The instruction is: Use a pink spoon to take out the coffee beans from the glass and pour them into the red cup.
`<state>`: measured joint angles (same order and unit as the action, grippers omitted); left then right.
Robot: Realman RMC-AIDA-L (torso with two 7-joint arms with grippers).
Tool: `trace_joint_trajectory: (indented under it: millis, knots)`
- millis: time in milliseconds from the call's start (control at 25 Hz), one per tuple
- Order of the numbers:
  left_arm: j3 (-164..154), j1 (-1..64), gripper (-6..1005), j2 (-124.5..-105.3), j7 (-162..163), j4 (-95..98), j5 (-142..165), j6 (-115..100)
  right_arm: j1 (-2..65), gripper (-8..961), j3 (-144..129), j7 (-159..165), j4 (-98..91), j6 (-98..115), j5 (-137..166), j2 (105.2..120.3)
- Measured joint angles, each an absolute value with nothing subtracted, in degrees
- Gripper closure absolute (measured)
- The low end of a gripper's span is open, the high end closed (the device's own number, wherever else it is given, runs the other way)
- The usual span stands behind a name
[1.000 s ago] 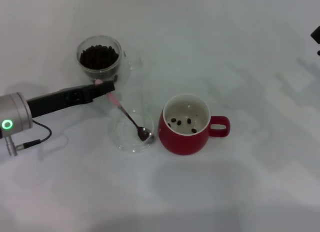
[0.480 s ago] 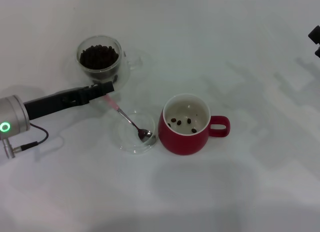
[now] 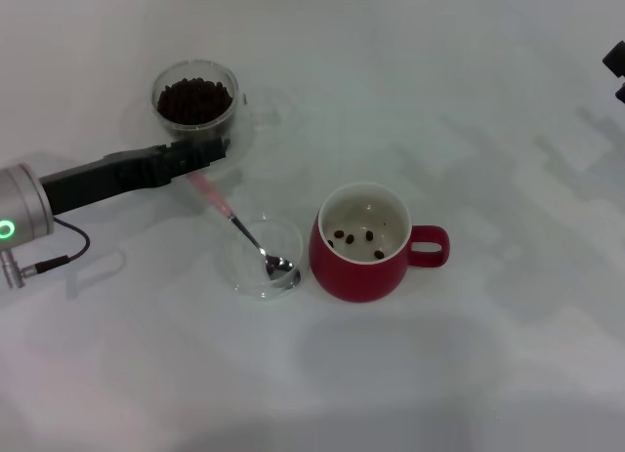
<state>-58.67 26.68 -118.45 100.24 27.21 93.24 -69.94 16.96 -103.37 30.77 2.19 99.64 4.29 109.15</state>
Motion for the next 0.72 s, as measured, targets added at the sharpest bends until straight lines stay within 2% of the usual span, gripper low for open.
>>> trace_joint_trajectory:
  millis: [160,400,720]
  knots:
    - [-58.65,26.83,331,-118.06,100.4,27.27,93.24,-70.17,16.96,169,-103.18,30.85,2.19,99.62,4.07,109.34]
    - [-58.51,25.8,311,-117.61,100.08,29.15,93.14,-70.61,17.06,169,-103.15,30.96,2.1,99.62,4.01,109.48]
    - [-58.54,21.84,292,-118.09,98.2,38.58,92.45,-74.89,17.02,169,-102.48,31.0,1.33,100.55,3.94,109.99]
